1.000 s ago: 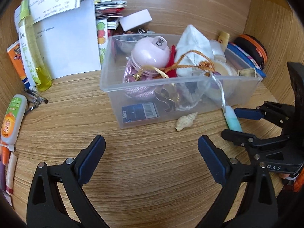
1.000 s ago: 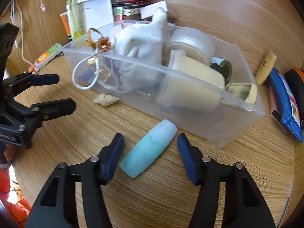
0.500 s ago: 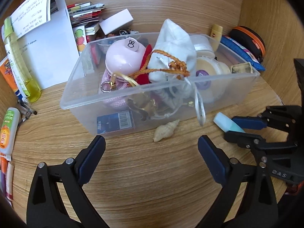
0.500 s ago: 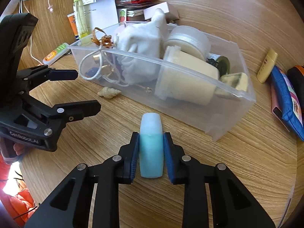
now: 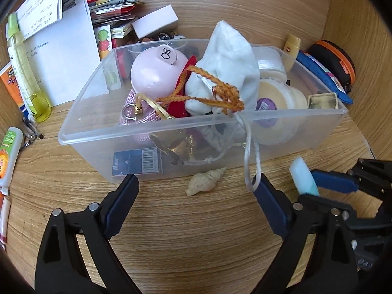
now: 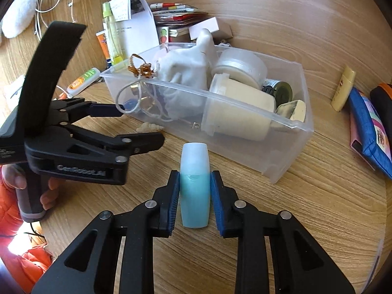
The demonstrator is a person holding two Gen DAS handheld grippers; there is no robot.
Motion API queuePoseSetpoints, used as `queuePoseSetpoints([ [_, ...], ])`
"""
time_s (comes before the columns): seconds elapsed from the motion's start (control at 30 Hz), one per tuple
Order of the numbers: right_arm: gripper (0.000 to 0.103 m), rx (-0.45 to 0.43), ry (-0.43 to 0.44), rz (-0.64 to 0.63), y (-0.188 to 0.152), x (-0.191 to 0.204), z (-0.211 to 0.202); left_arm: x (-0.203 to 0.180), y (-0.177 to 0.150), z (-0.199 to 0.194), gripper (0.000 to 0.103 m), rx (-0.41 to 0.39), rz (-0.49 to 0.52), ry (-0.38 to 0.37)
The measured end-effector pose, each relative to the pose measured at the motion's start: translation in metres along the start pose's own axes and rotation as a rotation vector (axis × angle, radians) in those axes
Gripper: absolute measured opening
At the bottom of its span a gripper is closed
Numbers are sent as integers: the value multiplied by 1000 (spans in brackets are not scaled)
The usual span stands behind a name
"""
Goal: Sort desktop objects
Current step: 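Grasp the light blue tube with right gripper while left gripper grasps the small shell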
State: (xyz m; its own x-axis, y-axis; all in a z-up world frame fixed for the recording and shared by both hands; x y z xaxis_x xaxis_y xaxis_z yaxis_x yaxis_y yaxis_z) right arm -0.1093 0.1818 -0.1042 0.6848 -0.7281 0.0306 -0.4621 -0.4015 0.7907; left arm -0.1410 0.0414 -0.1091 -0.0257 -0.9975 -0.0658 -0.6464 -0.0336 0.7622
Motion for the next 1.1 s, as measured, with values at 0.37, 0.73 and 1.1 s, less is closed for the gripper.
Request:
queuePoseSetpoints([
  [0.37,23,-26,2,-6,-1,3,-9,-4,0,7,74,31,10,-21],
  [0.73,23,-52,3,42,0,-2,-17,-19,2,8,33,26,75,-84],
  [1.1,23,-90,3,155,3,-25,-25,-15,-2,-4,25,3,67,-117],
])
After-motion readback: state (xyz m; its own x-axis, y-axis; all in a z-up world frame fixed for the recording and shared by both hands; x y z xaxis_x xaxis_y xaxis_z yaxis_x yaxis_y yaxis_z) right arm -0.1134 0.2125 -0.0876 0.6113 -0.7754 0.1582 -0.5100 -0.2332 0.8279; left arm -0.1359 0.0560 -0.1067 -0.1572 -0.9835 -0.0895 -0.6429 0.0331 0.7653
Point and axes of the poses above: each gripper's, at about its wrist camera, not at the fingertips, and z roughly the way its jaws point, x to its left, y to its top, the point moved 2 cm from there along z, roughly the way its jaws point, and after that the axes turned 10 degrees about -x, right-handed, at the moved point
